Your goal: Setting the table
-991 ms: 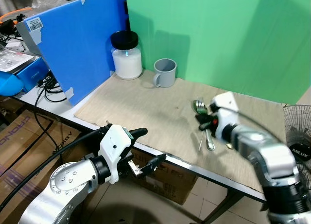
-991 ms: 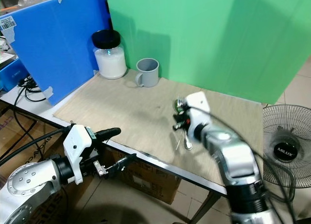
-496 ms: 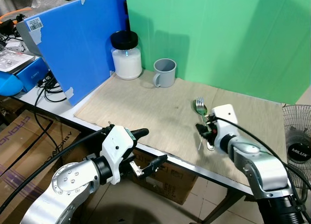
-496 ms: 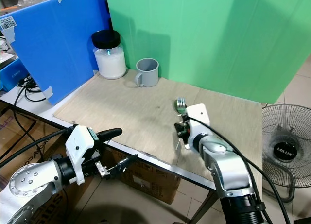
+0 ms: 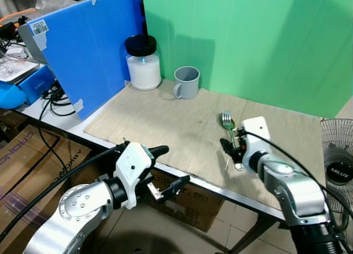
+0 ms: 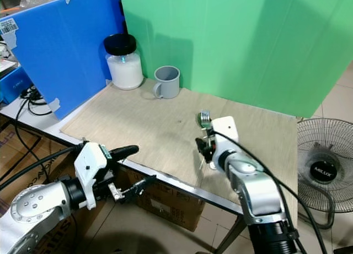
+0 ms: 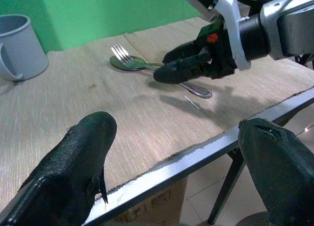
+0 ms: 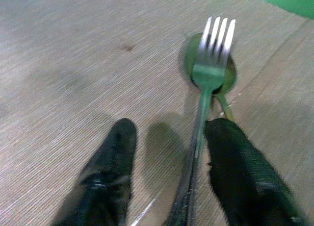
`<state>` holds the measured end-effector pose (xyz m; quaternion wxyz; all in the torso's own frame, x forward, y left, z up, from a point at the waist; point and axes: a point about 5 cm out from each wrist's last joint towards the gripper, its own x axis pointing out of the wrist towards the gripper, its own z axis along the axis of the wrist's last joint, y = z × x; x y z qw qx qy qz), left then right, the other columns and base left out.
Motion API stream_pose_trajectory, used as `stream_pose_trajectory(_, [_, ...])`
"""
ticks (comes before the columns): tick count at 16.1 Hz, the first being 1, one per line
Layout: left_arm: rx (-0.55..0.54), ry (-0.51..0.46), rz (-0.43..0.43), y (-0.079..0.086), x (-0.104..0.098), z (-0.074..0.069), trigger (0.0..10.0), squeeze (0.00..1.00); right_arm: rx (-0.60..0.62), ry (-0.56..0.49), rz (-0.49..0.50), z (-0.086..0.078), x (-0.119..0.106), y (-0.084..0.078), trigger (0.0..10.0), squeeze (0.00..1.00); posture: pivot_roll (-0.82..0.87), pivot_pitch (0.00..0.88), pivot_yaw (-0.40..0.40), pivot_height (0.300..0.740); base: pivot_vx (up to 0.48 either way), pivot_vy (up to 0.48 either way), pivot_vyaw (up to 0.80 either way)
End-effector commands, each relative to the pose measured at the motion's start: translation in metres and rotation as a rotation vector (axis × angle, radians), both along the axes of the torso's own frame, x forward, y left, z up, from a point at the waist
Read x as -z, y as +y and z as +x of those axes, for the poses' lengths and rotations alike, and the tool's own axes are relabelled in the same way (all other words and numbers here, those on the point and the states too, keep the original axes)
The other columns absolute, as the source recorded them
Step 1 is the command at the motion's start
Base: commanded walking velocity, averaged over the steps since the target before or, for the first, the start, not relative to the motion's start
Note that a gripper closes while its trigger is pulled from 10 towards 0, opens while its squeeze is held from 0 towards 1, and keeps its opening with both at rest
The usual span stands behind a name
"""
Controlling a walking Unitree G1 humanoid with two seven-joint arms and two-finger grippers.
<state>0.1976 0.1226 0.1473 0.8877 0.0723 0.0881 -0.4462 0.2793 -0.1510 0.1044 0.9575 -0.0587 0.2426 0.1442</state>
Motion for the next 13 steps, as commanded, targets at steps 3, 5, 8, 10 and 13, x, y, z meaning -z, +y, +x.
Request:
stream_pose_trajectory(3, [-0.004, 0.001, 0.008, 0.0010, 0.0011, 0.0005, 10.0, 0.00, -0.006, 0.029, -0.024, -0.0019, 0.0067, 0.0007, 0.0, 0.00, -0.04, 0.012, 0.032, 0.740, 0.000, 0.000, 0.00])
stream_pose_trajectory(5, [-0.004, 0.000, 0.008, 0.0009, 0.0010, 0.0005, 10.0, 0.00, 0.008, 0.032, -0.046, -0.0013, 0.0086, -0.0018, 0.0, 0.00, -0.04, 0.012, 0.032, 0.740, 0.000, 0.000, 0.00])
stream_pose_trajectory(8, [-0.003, -0.001, 0.008, 0.0010, 0.0008, 0.0008, 10.0, 0.00, 0.030, 0.025, -0.054, 0.0012, 0.0085, -0.0041, 3.9, 0.00, -0.04, 0.012, 0.032, 0.740, 0.000, 0.000, 0.00])
stream_pose_trajectory(10, [-0.004, -0.001, 0.009, 0.0012, 0.0007, 0.0009, 10.0, 0.00, 0.037, 0.024, -0.061, 0.0015, 0.0085, -0.0044, 10.0, 0.00, -0.04, 0.012, 0.033, 0.740, 0.000, 0.000, 0.00])
stream_pose_trajectory(13, [-0.003, 0.000, 0.009, 0.0011, 0.0006, 0.0009, 10.0, 0.00, 0.043, 0.026, -0.065, 0.0023, 0.0094, -0.0043, 10.0, 0.00, -0.04, 0.012, 0.032, 0.740, 0.000, 0.000, 0.00])
